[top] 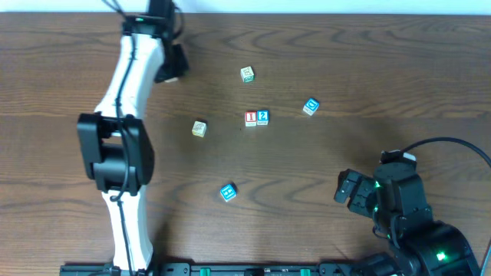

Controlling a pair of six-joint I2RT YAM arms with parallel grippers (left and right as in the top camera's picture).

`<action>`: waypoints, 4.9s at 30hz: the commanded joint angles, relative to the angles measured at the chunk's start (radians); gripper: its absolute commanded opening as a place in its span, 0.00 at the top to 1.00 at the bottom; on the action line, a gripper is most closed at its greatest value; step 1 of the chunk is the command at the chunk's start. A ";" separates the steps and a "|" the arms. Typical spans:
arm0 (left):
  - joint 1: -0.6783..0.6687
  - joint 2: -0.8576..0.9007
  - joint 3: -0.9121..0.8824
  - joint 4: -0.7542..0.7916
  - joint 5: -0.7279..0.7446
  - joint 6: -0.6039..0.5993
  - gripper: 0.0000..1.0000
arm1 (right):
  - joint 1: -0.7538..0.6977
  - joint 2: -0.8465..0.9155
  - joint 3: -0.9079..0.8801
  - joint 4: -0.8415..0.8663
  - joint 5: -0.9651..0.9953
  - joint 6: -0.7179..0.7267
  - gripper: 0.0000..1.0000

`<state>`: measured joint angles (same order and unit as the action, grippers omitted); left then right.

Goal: Spell out Ai2
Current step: 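Carry the red 'A' block toward the left side of the 'I' block, then lower the 'A' block left of the red 'I' block, then open the left gripper to release the 'A' block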

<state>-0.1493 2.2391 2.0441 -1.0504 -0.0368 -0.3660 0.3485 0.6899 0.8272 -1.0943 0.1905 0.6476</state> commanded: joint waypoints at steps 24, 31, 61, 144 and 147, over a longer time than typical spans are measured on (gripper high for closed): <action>-0.290 0.022 -0.216 0.053 0.102 -0.031 0.94 | 0.006 -0.003 0.001 0.002 0.003 0.018 0.01; -0.301 0.022 -0.236 0.071 0.126 -0.042 0.94 | 0.006 -0.003 0.001 0.002 0.003 0.018 0.01; -0.340 0.022 -0.236 0.064 0.079 -0.095 0.94 | 0.006 -0.003 0.001 0.002 0.003 0.018 0.01; -0.287 0.022 -0.256 0.078 0.013 -0.093 0.94 | 0.006 -0.003 0.001 0.002 0.003 0.018 0.01; -0.287 0.022 -0.271 0.097 0.032 -0.102 0.94 | 0.006 -0.003 0.001 0.002 0.003 0.018 0.01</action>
<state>-0.4408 2.2391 1.7920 -0.9588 -0.0246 -0.4500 0.3485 0.6899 0.8272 -1.0943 0.1905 0.6476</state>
